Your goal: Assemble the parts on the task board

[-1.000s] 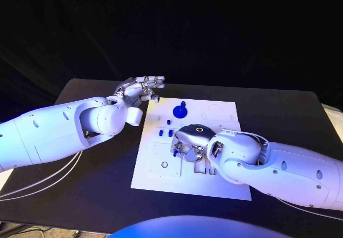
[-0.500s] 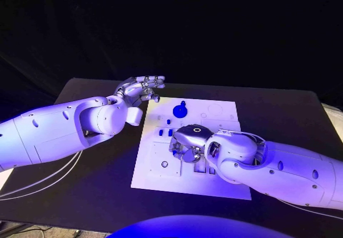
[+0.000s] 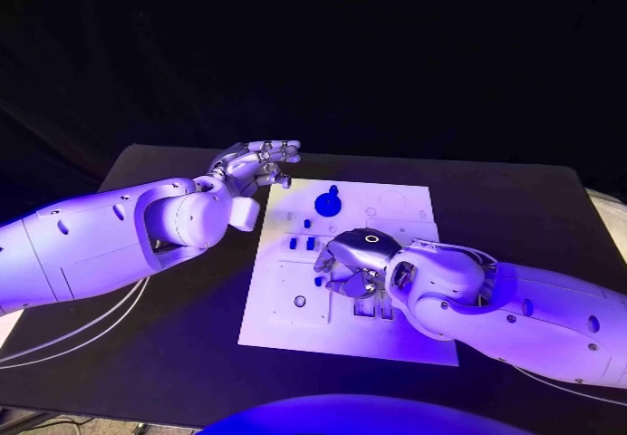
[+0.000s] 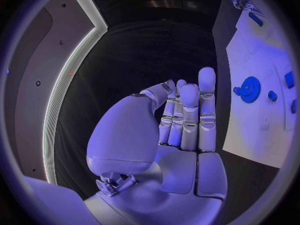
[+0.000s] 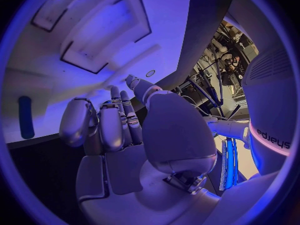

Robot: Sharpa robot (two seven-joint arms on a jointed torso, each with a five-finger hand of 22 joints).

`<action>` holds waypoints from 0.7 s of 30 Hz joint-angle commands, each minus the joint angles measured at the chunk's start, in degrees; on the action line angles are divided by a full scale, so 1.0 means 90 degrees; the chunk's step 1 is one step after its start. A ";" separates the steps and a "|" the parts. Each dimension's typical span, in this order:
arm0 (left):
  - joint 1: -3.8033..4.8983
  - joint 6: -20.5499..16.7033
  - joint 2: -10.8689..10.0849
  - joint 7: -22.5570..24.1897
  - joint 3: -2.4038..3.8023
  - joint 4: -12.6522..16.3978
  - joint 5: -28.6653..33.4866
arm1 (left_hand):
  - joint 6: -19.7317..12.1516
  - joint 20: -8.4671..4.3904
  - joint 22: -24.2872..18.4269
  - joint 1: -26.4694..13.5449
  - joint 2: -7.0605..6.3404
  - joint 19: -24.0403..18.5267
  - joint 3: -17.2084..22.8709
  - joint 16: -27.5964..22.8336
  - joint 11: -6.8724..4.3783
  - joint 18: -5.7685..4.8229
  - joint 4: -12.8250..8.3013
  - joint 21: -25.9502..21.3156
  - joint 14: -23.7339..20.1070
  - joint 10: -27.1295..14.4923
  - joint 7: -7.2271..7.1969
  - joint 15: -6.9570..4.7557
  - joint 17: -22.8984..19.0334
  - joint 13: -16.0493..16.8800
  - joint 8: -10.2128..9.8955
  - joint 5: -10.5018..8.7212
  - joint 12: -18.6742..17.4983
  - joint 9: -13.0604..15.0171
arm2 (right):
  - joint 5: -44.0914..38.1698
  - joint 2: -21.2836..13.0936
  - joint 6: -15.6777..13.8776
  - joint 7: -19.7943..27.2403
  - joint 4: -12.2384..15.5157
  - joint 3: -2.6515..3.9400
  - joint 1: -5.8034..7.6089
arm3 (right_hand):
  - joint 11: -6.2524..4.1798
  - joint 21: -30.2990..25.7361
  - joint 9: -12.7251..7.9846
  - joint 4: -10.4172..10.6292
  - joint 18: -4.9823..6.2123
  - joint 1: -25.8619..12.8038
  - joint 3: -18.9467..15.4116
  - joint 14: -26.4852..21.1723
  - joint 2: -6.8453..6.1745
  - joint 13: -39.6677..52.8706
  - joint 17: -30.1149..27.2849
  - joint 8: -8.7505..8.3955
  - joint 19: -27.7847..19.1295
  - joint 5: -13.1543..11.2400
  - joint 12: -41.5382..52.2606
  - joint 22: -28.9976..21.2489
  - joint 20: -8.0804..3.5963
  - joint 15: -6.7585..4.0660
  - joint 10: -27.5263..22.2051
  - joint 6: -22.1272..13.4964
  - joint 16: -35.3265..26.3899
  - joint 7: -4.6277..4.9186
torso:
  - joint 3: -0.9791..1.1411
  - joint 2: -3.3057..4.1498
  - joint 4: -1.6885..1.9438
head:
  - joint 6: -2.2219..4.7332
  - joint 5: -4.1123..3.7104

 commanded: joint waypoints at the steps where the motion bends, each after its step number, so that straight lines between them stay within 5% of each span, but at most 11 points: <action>1: 0.0002 0.0117 0.0001 -0.0006 0.0004 0.0006 -0.0030 | -0.0057 -0.0011 -0.0005 0.0027 0.0001 -0.0035 -0.0017 0.0015 -0.0013 0.0084 -0.0032 -0.0021 -0.0037 -0.0045 0.0006 -0.0002 -0.0005 0.0007 0.0038 0.0012 0.0016 -0.0004 | 0.0167 -0.0233 -0.0512 0.0115 0.0213 0.0043 0.0037 | -0.0008 -0.0027 0.0011 -0.0005 0.0034 0.0040 -0.0058 0.0173 0.0034 0.0003 -0.0040 0.0022 0.0001 0.0046 0.0061 0.0014 -0.0005 0.0005 0.0094 0.0078 -0.0051 0.0002 | -0.0004 0.0001 -0.0003 | 0.0021 -0.0023; 10: 0.0002 0.0129 -0.0006 -0.0021 0.0002 -0.0004 -0.0031 | -0.0057 -0.0011 -0.0005 0.0027 0.0001 -0.0035 -0.0017 0.0015 -0.0013 0.0084 -0.0032 -0.0021 -0.0037 -0.0045 0.0006 -0.0002 -0.0005 0.0007 0.0038 0.0012 0.0016 -0.0004 | 0.0392 -0.1148 -0.0252 -0.0176 0.0688 0.0140 0.0426 | -0.0033 -0.0047 0.0003 -0.0008 0.0037 0.0032 -0.0157 0.0168 -0.0022 -0.0027 -0.0080 -0.0013 0.0006 0.0007 0.0099 -0.0012 -0.0016 -0.0013 0.0084 0.0084 -0.0077 -0.0072 | -0.0004 -0.0003 -0.0013 | 0.0084 -0.0125; 21: 0.0001 0.0155 0.0000 -0.0032 -0.0022 -0.0011 -0.0039 | -0.0064 -0.0010 -0.0006 0.0030 0.0005 -0.0035 -0.0014 0.0014 -0.0012 0.0084 -0.0036 -0.0024 -0.0042 -0.0059 0.0007 -0.0001 -0.0012 0.0011 0.0043 0.0014 0.0029 -0.0004 | 0.0038 -0.1569 0.0044 -0.0329 0.0464 0.0150 0.0589 | -0.0063 -0.0089 -0.0024 -0.0008 0.0044 0.0081 -0.0448 0.0175 -0.0126 -0.0033 -0.0122 -0.0037 0.0004 -0.0057 0.0022 -0.0059 -0.0043 -0.0054 -0.0170 -0.0045 -0.0099 -0.0221 | 0.0007 0.0001 -0.0003 | 0.0156 -0.0178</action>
